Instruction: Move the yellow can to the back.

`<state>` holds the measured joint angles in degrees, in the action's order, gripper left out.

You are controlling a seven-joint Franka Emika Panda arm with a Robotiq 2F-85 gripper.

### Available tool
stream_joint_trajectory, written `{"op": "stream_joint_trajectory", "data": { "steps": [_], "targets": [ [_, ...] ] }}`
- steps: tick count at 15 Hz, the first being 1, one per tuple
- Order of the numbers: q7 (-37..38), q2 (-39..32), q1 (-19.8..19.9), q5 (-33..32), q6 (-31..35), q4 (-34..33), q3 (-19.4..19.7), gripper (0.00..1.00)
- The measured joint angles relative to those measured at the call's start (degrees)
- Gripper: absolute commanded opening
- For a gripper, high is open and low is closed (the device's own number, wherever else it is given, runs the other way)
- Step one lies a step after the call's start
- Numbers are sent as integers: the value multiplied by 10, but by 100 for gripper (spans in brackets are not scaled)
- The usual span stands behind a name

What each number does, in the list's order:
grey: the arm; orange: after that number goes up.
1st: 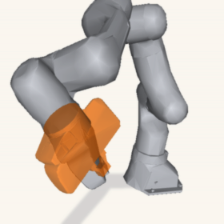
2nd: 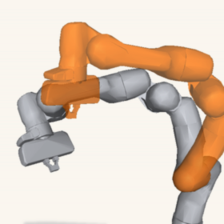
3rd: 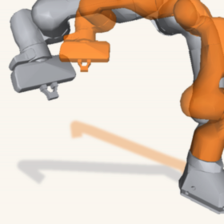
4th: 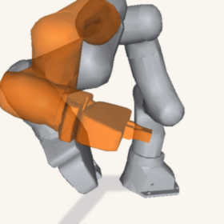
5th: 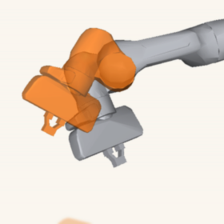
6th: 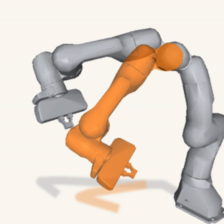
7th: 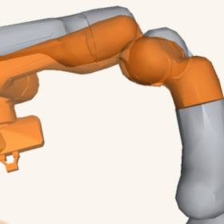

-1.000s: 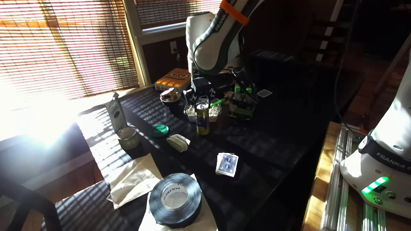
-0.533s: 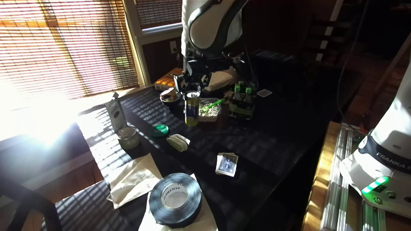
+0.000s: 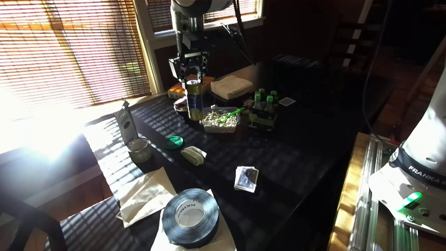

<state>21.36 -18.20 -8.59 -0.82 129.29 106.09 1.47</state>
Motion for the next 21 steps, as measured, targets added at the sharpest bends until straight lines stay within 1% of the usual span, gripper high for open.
{"op": "stream_joint_trajectory", "data": {
  "steps": [1,2,3,9,10,14,16,18,21],
  "targets": [
    [-8,-13,0,0,-26,-32,-1,38],
    [-17,-26,0,0,-54,-62,-4,63],
    [-18,-34,0,0,-63,-78,-4,63],
    [-18,-36,2,0,-60,-69,-5,63],
    [-18,-36,2,0,-60,-69,-5,38],
    [-14,-43,1,-6,-60,-76,-4,38],
    [-9,-65,-1,-31,-61,-111,-2,38],
    [-11,-98,-2,-57,-66,-166,0,38],
    [-31,-151,-2,-68,-87,-250,0,38]
  ]
}}
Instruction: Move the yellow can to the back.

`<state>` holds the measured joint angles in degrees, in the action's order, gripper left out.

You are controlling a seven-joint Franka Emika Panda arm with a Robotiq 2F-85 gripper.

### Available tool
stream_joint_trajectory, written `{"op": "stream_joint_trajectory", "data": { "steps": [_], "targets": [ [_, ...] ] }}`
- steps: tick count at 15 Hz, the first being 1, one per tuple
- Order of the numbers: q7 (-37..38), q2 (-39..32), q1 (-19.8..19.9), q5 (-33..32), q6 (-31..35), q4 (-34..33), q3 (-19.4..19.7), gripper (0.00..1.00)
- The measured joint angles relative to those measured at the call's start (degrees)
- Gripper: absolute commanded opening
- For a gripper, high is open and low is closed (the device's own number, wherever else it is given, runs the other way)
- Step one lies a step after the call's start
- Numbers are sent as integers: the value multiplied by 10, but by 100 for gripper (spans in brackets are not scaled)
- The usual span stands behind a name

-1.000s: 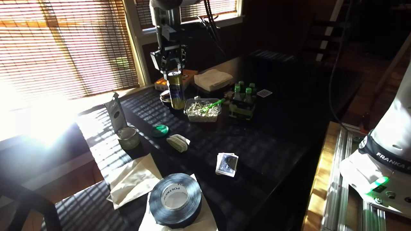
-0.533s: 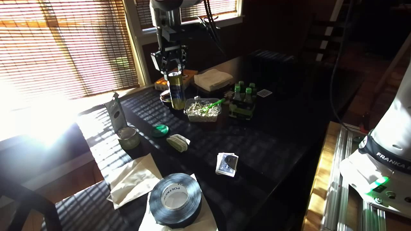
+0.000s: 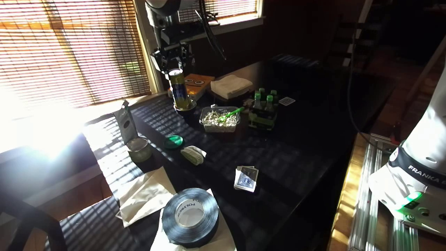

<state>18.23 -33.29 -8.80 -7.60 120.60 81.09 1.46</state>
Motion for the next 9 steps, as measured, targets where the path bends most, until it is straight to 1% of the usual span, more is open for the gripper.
{"op": "stream_joint_trajectory", "data": {
  "steps": [9],
  "targets": [
    [-59,-171,0,1,-43,-220,-2,38]
  ]
}}
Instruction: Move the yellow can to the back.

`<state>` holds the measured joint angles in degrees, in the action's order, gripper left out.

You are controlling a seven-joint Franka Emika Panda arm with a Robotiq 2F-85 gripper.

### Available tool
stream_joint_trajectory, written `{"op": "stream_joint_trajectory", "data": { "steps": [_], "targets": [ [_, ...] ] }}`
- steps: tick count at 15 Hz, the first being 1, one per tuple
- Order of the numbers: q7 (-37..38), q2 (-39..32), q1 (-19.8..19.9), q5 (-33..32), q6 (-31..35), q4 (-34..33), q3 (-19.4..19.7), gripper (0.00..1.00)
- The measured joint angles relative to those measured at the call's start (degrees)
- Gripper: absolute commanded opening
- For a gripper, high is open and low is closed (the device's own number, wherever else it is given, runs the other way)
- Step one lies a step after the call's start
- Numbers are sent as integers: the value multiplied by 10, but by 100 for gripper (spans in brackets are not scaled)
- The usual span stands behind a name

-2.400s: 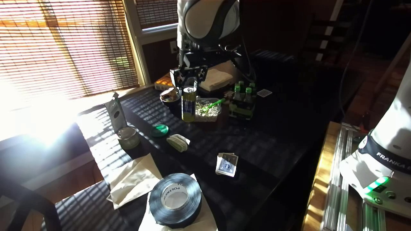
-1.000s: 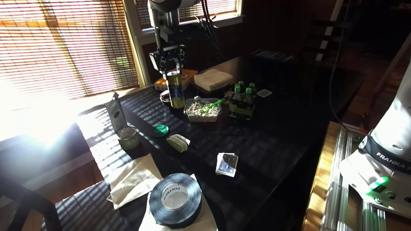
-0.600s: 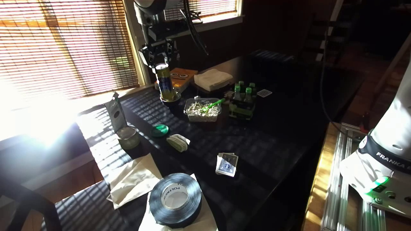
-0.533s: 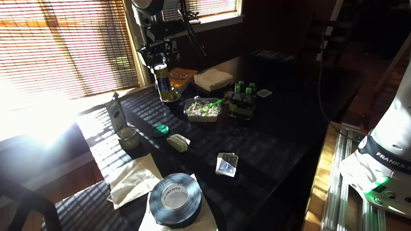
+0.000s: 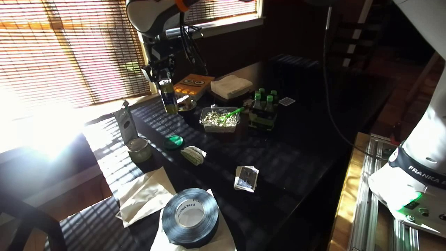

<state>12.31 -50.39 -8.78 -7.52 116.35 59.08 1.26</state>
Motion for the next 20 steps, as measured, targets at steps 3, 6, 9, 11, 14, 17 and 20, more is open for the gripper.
{"op": "stream_joint_trajectory", "data": {
  "steps": [3,6,9,11,14,17,20],
  "targets": [
    [-9,-51,0,0,-17,-70,0,38],
    [-11,-99,0,0,-34,-135,1,38],
    [-11,-145,3,3,-56,-195,1,38],
    [-12,-171,7,5,-63,-226,1,38],
    [-14,-199,12,9,-65,-258,-3,38],
    [-14,-216,20,17,-65,-273,-10,38],
    [-14,-225,29,23,-65,-282,-17,38]
  ]
}}
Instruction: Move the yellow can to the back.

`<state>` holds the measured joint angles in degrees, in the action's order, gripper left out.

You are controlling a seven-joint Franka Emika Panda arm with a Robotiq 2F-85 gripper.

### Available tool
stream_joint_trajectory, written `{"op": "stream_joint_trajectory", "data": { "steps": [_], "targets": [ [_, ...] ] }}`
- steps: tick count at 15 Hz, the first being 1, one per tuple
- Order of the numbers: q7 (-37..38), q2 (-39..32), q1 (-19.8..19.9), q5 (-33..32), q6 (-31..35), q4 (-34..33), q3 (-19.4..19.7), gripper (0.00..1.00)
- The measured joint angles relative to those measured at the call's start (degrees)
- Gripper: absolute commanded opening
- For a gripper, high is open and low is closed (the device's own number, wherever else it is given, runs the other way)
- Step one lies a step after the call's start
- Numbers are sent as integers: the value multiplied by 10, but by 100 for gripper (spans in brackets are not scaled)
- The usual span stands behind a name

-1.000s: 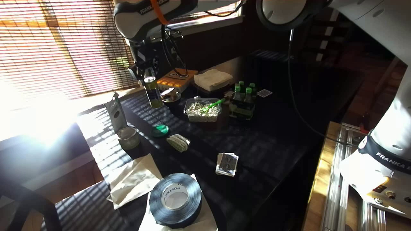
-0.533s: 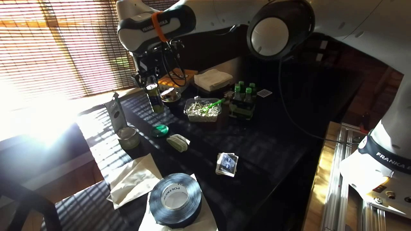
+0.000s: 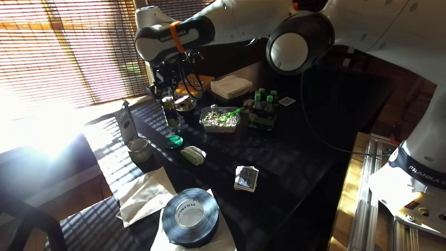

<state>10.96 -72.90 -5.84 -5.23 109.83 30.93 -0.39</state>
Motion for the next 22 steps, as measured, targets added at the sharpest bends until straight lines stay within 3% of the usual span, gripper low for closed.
{"op": "stream_joint_trajectory", "data": {
  "steps": [11,12,13,15,22],
  "targets": [
    [0,-14,12,4,0,-1,-8,38],
    [0,-14,12,4,0,-1,-8,78],
    [0,-14,12,4,0,-1,-8,89],
    [1,-14,12,4,0,-2,-8,99],
    [10,7,3,4,-28,-63,0,100]
  ]
}}
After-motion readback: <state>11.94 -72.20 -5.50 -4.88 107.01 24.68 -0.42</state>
